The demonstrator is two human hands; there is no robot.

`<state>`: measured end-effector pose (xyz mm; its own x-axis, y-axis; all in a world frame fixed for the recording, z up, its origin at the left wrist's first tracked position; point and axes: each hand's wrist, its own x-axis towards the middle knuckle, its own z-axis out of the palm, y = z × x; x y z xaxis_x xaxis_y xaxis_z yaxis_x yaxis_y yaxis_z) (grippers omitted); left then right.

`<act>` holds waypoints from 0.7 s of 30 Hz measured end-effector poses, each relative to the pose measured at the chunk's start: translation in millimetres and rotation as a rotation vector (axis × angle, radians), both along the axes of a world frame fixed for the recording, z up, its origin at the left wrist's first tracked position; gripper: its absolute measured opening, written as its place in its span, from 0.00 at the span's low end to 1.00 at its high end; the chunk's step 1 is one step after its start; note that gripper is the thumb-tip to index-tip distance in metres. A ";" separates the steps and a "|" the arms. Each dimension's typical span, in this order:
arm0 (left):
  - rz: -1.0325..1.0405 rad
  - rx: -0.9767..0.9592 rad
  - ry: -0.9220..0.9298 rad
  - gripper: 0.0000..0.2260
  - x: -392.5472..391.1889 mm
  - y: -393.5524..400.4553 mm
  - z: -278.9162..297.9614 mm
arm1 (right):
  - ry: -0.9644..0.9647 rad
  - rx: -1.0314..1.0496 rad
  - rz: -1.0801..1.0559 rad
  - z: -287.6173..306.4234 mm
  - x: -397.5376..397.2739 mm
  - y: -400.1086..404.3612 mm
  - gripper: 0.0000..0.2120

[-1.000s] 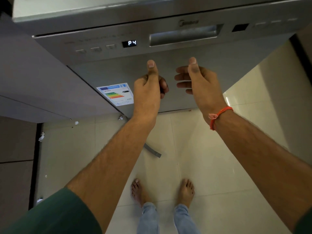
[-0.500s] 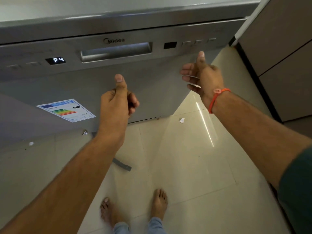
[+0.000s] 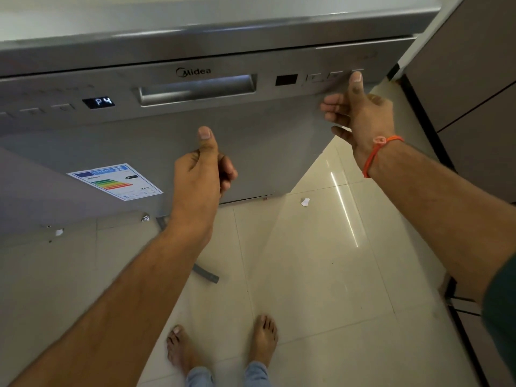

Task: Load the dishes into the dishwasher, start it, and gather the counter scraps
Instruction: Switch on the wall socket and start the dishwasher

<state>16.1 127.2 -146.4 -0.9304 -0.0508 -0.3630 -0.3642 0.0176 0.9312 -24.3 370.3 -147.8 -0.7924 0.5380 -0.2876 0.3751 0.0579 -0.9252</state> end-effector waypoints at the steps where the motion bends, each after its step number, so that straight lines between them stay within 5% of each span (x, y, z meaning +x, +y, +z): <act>1: -0.001 0.004 0.003 0.26 -0.4 -0.5 0.8 | 0.001 0.001 -0.004 0.4 -1.1 -1.3 0.25; 14: -0.086 -0.039 0.000 0.24 2.6 -7.7 8.0 | -0.095 0.063 0.086 22.0 3.9 3.9 0.20; 21: -0.295 -0.186 -0.039 0.14 6.8 -23.3 22.2 | -0.110 0.342 0.266 29.4 25.6 -14.1 0.14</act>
